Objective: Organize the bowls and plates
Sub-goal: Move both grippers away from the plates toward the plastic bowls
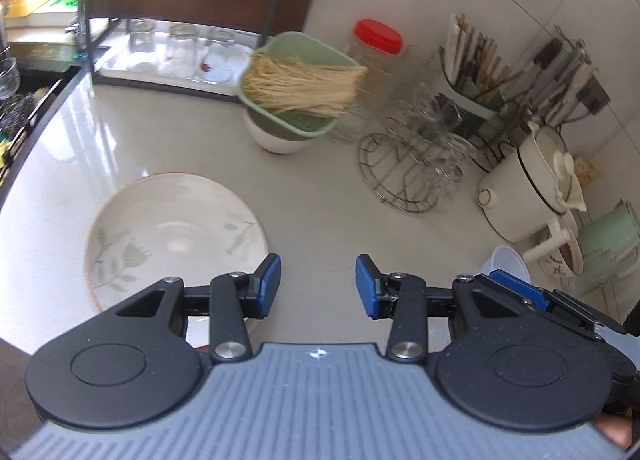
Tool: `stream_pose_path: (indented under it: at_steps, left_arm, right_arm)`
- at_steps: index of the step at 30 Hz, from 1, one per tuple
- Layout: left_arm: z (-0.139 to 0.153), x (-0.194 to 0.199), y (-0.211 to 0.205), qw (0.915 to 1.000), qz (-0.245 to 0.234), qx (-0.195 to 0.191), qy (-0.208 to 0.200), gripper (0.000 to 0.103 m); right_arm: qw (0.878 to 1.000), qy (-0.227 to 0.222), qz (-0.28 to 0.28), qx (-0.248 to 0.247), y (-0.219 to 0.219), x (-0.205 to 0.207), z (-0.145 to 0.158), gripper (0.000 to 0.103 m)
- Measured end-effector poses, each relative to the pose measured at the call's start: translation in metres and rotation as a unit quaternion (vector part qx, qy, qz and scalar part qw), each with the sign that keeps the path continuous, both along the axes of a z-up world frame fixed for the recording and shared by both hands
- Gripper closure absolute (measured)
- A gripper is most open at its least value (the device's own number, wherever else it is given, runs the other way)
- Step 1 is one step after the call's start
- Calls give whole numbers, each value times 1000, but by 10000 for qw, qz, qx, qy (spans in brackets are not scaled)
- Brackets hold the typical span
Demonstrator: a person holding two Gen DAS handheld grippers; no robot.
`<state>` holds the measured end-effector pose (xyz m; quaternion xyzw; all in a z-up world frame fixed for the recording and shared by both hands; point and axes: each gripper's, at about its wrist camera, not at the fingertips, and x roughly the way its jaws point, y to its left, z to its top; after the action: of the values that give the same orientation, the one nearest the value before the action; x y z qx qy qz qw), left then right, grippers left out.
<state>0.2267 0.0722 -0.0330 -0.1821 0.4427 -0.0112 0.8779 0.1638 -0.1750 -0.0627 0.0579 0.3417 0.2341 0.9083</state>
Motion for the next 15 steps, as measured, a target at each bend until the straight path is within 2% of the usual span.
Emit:
stream_pose_path:
  at_steps: [6, 12, 15]
  left_arm:
    - [0, 26, -44, 9984, -550, 63, 145, 55]
    - [-7, 55, -94, 9917, -1242, 225, 254, 51]
    - [-17, 66, -119, 9885, -1436, 273, 381, 39]
  right_arm:
    - [9985, 124, -528, 45, -35, -6, -6, 64]
    - [9945, 244, -1017, -31, -68, -10, -11, 64]
    - [9912, 305, -1287, -109, -86, -13, -16, 64]
